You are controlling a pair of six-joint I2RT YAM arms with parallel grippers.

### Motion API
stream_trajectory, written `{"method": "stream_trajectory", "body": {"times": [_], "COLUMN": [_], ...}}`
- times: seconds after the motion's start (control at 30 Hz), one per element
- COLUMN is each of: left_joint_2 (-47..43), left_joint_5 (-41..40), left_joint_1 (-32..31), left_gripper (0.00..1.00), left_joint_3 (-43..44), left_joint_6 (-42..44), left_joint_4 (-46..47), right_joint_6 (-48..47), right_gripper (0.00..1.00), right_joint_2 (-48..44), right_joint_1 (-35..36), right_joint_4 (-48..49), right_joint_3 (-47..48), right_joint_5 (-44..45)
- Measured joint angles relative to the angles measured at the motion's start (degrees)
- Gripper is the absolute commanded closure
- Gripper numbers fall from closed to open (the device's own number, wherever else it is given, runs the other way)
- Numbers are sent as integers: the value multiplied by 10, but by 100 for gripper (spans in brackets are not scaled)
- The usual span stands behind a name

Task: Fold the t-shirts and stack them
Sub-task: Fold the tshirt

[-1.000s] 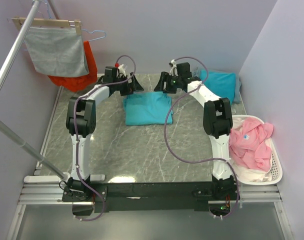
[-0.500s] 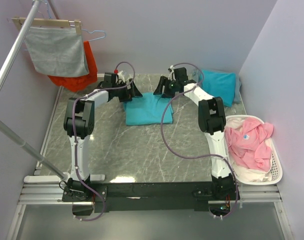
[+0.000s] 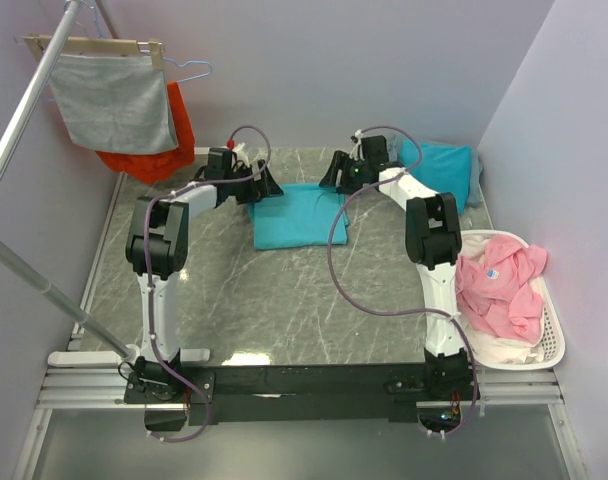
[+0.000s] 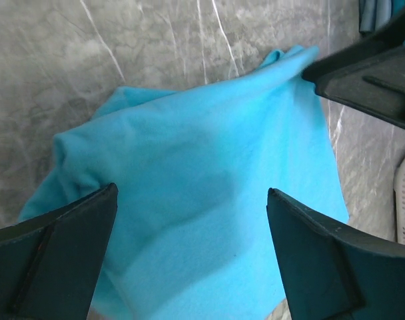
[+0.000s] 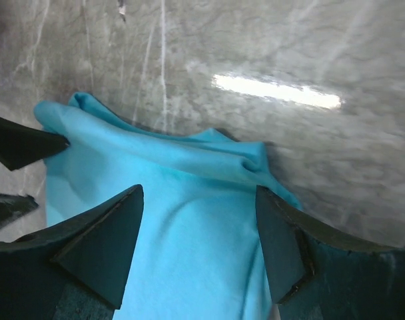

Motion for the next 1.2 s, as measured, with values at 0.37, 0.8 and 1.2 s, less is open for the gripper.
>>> {"method": "stream_trajectory", "body": {"times": [0.37, 0.8, 1.2], "left_joint_2": [-89, -106, -100], "left_joint_5": [-76, -115, -106], "left_joint_1": [2, 3, 3], "left_gripper": [1, 1, 1], "left_joint_3": [0, -111, -118], "left_joint_6": [6, 8, 9], "left_joint_4": [-28, -44, 2], "right_joint_6": [-16, -54, -55], "right_gripper": [24, 25, 28], "right_joint_2": [-101, -135, -134], "right_joint_1": [-24, -26, -26], "right_joint_4": [-5, -61, -58], "right_joint_3": [-71, -132, -175], "right_joint_5": [26, 30, 9]}}
